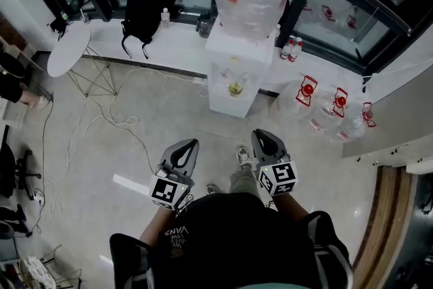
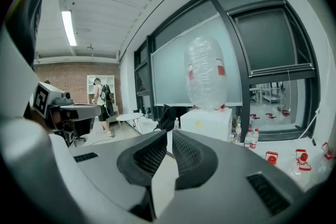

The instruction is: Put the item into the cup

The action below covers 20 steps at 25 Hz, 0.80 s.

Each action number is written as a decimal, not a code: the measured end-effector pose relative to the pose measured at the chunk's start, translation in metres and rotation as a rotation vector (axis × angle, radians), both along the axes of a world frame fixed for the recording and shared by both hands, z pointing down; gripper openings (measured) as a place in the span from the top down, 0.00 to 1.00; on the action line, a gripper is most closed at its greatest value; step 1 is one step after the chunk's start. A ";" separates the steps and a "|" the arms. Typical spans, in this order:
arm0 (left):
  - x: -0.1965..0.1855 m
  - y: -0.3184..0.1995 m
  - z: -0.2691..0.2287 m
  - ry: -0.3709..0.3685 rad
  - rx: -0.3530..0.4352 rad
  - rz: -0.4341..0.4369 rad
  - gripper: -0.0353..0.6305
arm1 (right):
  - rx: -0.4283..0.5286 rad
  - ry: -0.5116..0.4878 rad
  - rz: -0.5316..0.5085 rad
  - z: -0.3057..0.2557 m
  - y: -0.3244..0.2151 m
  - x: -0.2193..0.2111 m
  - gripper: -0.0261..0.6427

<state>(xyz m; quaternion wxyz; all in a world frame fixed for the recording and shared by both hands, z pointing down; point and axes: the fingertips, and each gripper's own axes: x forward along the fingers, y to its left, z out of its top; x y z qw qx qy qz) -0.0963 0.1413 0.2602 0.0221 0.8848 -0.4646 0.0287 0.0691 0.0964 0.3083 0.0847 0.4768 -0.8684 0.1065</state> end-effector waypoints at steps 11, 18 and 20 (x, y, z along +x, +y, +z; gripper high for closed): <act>-0.027 0.025 0.000 0.017 -0.013 -0.060 0.92 | -0.029 0.023 -0.047 -0.004 0.027 -0.018 0.89; -0.028 0.030 0.003 0.019 -0.015 -0.048 0.92 | -0.016 0.017 -0.042 -0.003 0.027 -0.024 0.89; -0.030 0.029 0.003 0.018 -0.013 -0.047 0.92 | -0.013 0.018 -0.033 -0.005 0.025 -0.023 0.89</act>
